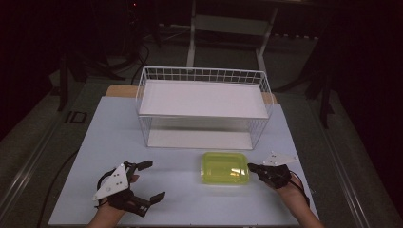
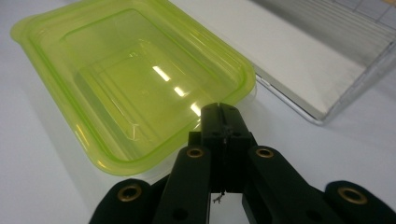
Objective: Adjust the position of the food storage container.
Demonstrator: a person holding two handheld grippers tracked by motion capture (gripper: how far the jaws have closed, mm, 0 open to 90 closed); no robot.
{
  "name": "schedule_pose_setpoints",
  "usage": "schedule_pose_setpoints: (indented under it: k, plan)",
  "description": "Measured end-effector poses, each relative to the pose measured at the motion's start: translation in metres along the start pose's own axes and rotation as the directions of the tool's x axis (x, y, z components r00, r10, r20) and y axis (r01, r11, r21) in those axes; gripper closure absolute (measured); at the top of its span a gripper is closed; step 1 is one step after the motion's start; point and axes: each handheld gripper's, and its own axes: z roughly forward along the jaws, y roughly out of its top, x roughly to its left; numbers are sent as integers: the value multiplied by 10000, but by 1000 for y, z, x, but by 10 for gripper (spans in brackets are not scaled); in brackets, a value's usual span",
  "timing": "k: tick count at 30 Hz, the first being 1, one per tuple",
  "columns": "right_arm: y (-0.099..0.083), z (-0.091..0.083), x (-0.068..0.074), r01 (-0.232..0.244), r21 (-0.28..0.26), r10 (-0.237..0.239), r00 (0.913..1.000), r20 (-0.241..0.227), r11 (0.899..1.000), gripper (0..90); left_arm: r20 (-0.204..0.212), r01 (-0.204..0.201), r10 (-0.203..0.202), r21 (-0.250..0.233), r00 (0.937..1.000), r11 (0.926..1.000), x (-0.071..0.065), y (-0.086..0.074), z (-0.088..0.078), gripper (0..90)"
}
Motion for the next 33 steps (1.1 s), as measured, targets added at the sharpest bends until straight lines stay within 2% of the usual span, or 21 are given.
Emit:
schedule_pose_setpoints:
  k: [6,8,14,23,33]
  plan:
    - [7,9,6,71,-79,-73,9997,-251,9999,900,-19,-25,25,45,10000,10000,0,-1,0,17]
    - [9,11,9,112,-68,-114,9994,-323,9999,900,-181,-46,48,79,9998,10000,1,-1,0,16]
    - [14,16,14,180,-109,-184,9990,-398,9998,900,-233,119,-118,36,9997,9999,2,-2,-1,17]
    - [21,24,20,269,-117,-275,9980,-567,9996,900,-251,137,-132,218,9996,9997,1,-3,2,17]
    - [29,29,29,377,-188,-391,9958,-825,9991,900,-251,185,-181,177,9995,9997,0,-4,1,17]
